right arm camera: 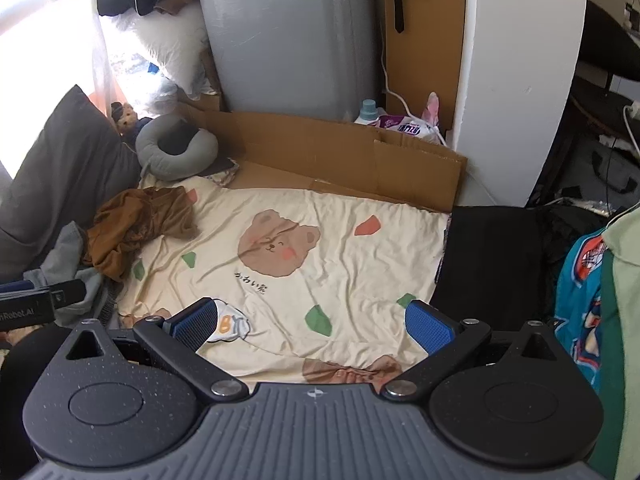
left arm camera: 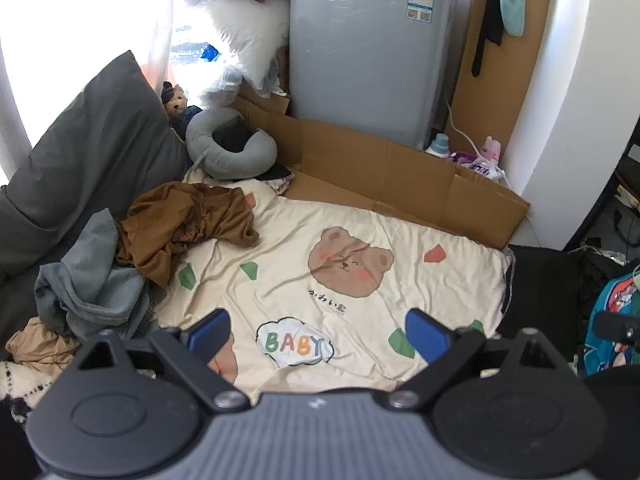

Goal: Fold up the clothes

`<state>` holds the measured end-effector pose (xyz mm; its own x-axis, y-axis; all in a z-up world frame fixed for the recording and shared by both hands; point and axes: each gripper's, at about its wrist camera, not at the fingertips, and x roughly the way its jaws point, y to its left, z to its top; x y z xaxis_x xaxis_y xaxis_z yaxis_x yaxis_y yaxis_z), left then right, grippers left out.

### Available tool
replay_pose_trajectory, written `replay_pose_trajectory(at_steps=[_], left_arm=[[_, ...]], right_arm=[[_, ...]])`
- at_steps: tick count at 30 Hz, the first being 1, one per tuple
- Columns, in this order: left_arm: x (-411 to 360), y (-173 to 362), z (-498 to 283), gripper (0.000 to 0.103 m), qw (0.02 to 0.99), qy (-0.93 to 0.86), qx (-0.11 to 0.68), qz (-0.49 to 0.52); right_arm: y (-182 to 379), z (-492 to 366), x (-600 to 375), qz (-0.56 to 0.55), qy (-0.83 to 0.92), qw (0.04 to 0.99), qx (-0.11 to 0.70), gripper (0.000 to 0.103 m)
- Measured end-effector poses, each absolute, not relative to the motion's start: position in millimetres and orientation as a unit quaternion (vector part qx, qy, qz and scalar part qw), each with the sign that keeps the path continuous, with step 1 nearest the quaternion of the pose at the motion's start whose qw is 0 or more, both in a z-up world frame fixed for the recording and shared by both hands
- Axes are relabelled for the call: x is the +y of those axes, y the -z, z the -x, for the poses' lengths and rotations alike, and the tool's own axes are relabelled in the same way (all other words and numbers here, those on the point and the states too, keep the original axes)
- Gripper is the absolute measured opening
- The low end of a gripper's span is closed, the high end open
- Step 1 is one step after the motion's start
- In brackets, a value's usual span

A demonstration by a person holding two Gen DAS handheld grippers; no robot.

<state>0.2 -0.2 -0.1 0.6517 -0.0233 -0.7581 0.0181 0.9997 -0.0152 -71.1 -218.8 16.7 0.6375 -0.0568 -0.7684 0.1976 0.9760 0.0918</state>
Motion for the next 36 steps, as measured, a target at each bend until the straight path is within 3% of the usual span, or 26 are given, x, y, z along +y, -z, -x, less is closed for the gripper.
replay_pose_trajectory(at_steps=[36], left_arm=[[-2.7, 1.7, -7.0, 0.096, 0.903, 0.031, 0.428, -0.002]], right_arm=[[-13.4, 67.4, -220.0, -0.099, 0.063, 0.889, 0.442, 0.102]])
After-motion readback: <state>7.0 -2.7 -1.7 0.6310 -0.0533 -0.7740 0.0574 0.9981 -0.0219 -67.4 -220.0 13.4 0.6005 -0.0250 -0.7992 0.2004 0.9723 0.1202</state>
